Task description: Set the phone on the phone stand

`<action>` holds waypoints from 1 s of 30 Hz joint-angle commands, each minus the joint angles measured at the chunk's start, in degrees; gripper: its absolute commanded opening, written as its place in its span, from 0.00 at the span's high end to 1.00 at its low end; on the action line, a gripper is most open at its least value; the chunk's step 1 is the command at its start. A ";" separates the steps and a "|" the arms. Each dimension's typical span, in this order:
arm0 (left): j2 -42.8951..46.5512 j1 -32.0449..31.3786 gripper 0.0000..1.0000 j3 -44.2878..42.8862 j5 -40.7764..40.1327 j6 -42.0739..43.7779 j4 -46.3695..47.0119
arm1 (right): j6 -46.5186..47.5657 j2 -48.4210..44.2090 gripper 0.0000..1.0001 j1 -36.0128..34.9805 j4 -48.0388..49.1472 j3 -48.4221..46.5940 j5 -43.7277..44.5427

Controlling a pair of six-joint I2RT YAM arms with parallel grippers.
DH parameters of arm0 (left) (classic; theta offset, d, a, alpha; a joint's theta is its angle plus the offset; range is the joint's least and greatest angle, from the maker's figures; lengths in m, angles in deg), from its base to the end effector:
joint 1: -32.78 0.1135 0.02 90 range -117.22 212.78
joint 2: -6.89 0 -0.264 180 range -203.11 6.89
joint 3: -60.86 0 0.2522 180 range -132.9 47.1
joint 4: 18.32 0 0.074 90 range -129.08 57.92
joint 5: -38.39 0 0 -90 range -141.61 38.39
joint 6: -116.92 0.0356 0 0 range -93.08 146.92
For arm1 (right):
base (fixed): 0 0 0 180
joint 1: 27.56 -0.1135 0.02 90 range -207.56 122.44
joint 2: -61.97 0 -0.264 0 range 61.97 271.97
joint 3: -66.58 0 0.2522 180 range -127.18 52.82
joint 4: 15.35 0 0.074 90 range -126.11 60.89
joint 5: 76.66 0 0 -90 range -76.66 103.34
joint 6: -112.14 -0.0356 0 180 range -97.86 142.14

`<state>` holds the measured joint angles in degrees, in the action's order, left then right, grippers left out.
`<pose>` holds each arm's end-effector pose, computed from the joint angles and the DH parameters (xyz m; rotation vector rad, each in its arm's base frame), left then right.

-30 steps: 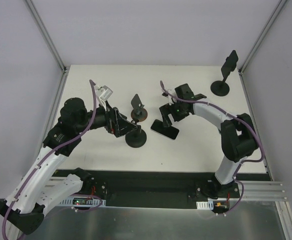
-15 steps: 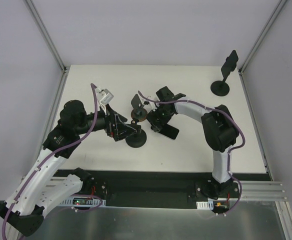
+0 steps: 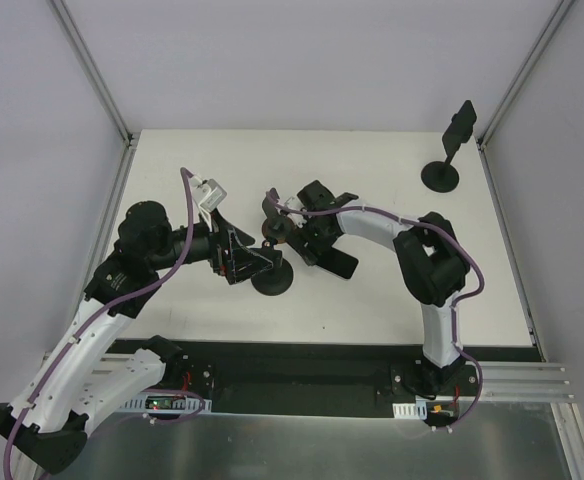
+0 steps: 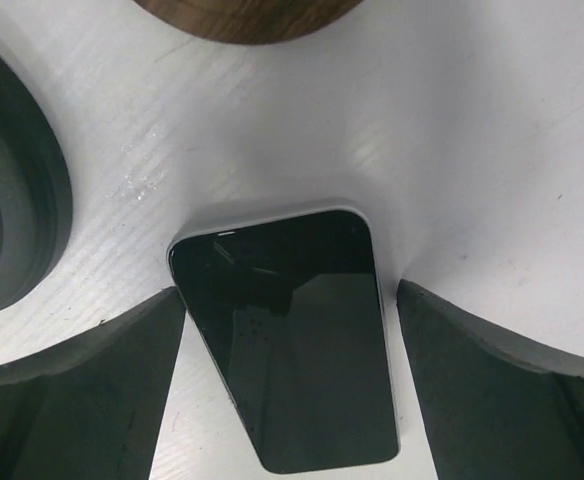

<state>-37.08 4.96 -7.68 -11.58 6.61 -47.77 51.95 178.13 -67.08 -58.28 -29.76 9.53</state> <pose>0.1310 -0.0950 0.3930 0.6749 1.6497 -1.1952 0.3254 0.2715 0.1676 -1.5362 2.1836 0.1432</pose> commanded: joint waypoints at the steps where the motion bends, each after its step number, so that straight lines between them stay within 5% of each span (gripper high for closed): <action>1: 1.16 -0.40 0.04 -0.41 1.01 -0.16 1.88 | -3.79 -0.58 0.18 -0.11 -3.44 3.83 3.04; 5: 1.07 -0.40 0.04 -0.50 0.40 -1.04 1.97 | -3.87 0.29 0.53 0.15 -3.35 3.14 -1.19; 11: 0.72 -0.40 0.04 -0.59 0.40 -2.62 1.97 | -7.12 -2.94 0.85 0.86 1.65 6.47 -4.45; 14: -0.07 -0.40 0.04 -0.85 0.49 -3.33 1.97 | -8.44 -5.23 0.93 1.12 4.03 8.75 -3.13; 16: -0.86 -0.40 0.05 -1.46 0.49 -3.59 2.06 | -8.62 -6.29 0.81 1.21 5.08 9.72 -3.48; 17: -1.21 -0.40 0.05 -1.73 0.57 -3.68 2.06 | -9.40 -7.43 0.56 1.29 5.26 10.16 -2.96; 20: -1.39 -0.31 0.05 -2.26 0.58 -3.77 1.97 | -13.25 -10.58 0.38 0.95 4.21 10.16 -2.61; 30: 1.07 -0.40 0.05 -1.11 -6.98 -4.47 -0.66 | -23.62 -13.15 0.04 -3.96 -0.97 11.13 1.52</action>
<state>-37.30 4.96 -7.72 -14.20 3.31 -47.90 36.49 166.17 -67.11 -54.17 -17.57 8.13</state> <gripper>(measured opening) 0.952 0.928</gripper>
